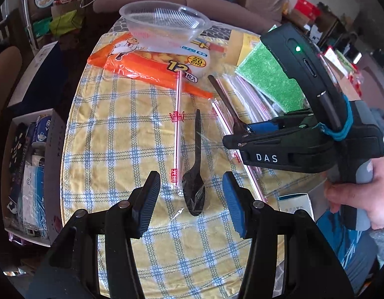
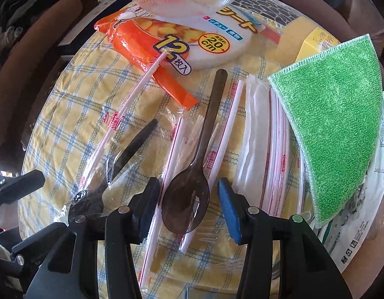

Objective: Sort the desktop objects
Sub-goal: 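Reach the right tool to the wrapped brown spoon and close on it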

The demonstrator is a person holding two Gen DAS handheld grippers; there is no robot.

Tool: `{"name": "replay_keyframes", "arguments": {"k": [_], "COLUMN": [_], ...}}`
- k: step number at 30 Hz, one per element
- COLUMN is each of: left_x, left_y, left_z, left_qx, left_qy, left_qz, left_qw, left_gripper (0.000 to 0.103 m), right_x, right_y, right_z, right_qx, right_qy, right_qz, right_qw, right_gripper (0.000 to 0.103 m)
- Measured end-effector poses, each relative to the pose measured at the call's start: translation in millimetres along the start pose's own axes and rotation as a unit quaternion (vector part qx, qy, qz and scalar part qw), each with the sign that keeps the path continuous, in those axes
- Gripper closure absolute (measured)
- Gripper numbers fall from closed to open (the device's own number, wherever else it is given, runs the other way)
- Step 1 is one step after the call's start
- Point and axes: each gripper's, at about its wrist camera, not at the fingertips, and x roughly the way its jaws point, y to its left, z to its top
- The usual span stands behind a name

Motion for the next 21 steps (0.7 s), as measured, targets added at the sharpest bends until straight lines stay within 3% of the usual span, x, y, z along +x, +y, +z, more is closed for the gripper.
{"name": "replay_keyframes", "arguments": {"k": [8, 12, 15, 18, 21], "left_x": [11, 20, 23, 24, 34], "left_y": [-19, -12, -10, -20, -29], "left_z": [-4, -2, -2, -5, -7], "left_qx": [0.055, 0.052, 0.049, 0.066, 0.077], "left_qy": [0.004, 0.011, 0.016, 0.013, 0.023], "left_qz": [-0.011, -0.019, -0.029, -0.008, 0.019], "left_qw": [0.9984, 0.9984, 0.9982, 0.9977, 0.9966], "left_gripper": [0.055, 0.056, 0.071, 0.073, 0.073], "right_x": [-32, -52, -59, -51, -42], "right_y": [-21, -39, -43, -33, -34], "right_z": [-10, -21, -23, -21, -23], "right_qx": [-0.005, 0.003, 0.008, 0.001, -0.014], "right_qy": [-0.028, -0.046, -0.057, -0.057, -0.051], "right_qz": [0.011, 0.036, 0.061, 0.075, 0.059], "right_qw": [1.000, 0.998, 0.996, 0.996, 0.997], "right_gripper": [0.068, 0.068, 0.068, 0.068, 0.068]}}
